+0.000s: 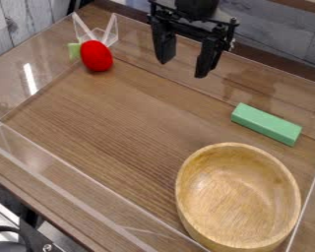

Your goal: Put the green stick in the brown bowl

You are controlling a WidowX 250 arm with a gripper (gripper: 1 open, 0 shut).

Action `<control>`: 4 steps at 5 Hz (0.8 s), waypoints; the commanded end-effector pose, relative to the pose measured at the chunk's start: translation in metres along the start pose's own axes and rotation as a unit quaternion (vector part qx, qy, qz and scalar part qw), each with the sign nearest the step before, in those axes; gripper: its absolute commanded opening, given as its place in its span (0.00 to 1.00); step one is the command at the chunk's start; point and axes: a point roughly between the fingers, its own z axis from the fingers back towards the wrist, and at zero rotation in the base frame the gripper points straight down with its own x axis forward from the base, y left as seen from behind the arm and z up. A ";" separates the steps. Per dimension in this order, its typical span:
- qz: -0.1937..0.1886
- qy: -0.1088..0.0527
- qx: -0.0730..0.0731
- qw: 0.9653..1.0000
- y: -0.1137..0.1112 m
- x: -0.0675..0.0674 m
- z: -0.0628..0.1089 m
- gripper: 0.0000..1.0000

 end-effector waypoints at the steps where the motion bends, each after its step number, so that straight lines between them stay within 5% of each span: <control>1: 0.042 0.010 -0.006 0.999 -0.004 0.007 -0.024 1.00; 2: 0.115 0.007 -0.029 0.993 -0.042 0.021 -0.037 1.00; 3: 0.223 -0.006 -0.060 0.973 -0.079 0.036 -0.047 1.00; 4: 0.325 -0.015 -0.088 0.942 -0.107 0.052 -0.057 1.00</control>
